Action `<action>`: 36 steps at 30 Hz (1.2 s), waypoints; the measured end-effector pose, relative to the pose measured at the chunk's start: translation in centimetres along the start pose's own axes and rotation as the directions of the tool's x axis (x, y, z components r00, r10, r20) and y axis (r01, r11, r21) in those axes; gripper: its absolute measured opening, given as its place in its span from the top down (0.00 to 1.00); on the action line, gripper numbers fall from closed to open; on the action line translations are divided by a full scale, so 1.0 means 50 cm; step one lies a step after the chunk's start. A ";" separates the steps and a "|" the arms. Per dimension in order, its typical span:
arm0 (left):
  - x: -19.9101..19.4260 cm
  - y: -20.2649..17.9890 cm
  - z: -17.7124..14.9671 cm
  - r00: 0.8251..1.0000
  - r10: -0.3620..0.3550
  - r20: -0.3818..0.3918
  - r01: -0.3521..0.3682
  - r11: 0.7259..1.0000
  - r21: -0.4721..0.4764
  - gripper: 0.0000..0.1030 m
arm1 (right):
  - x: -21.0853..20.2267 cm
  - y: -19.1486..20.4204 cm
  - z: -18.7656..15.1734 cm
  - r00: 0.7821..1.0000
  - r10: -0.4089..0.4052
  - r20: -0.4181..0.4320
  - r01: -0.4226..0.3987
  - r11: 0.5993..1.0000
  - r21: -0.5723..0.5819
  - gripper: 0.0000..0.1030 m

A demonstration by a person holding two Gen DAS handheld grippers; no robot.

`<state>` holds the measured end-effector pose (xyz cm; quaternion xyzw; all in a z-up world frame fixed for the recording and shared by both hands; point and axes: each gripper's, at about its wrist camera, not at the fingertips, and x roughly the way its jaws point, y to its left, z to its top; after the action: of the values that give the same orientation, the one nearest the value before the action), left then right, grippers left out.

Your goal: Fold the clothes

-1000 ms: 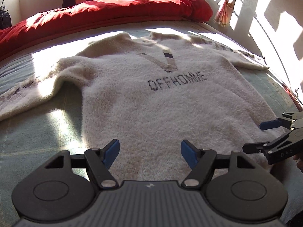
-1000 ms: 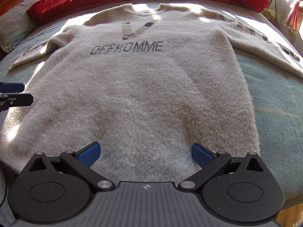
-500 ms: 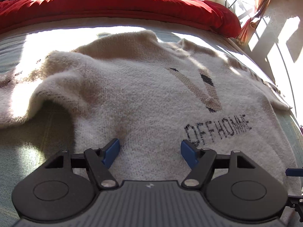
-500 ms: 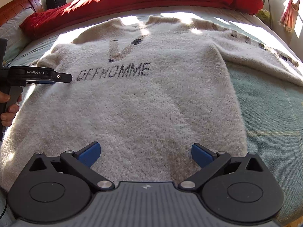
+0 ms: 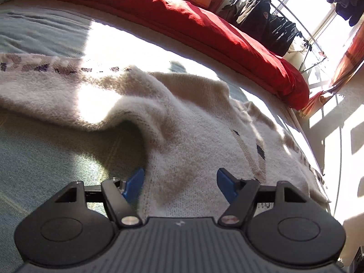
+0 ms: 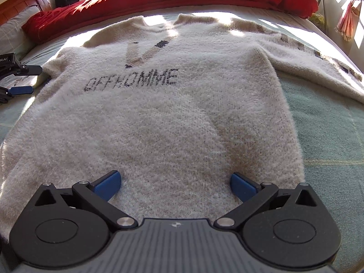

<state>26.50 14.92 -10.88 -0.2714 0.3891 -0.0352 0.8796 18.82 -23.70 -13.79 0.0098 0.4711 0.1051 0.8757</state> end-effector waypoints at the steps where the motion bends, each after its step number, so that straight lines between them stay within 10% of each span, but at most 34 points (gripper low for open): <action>1: -0.009 0.020 0.010 1.000 0.020 0.021 -0.019 0.999 -0.039 0.32 | 0.001 0.001 0.001 1.000 -0.003 -0.003 0.003 1.000 -0.002 0.00; 5: -0.052 0.150 0.051 0.988 0.105 0.113 -0.071 0.961 -0.268 0.34 | 0.002 0.004 0.003 1.000 -0.014 -0.009 0.013 1.000 -0.007 0.00; 14: -0.058 0.426 0.082 0.962 0.202 0.182 -0.039 0.764 -0.644 0.44 | 0.011 0.018 0.013 0.997 -0.056 -0.047 0.055 0.998 -0.018 0.00; 21: -0.019 0.472 0.144 0.940 0.240 0.242 -0.025 0.756 -0.654 0.46 | 0.020 0.033 0.027 0.991 -0.103 -0.090 0.102 0.995 -0.016 0.00; 25: -0.005 0.467 0.184 0.925 0.336 0.177 -0.165 0.774 -0.612 0.89 | 0.022 0.038 0.032 0.988 -0.118 -0.103 0.117 0.993 -0.016 0.00; 36: -0.025 0.429 0.292 0.842 0.500 0.203 -0.399 0.830 -0.391 0.93 | 0.023 0.041 0.038 0.984 -0.132 -0.119 0.130 0.991 -0.023 0.00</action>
<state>32.73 40.07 -12.83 -0.3178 0.3059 0.2826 0.8518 20.64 -21.30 -13.43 -0.0343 0.5216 0.0514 0.8509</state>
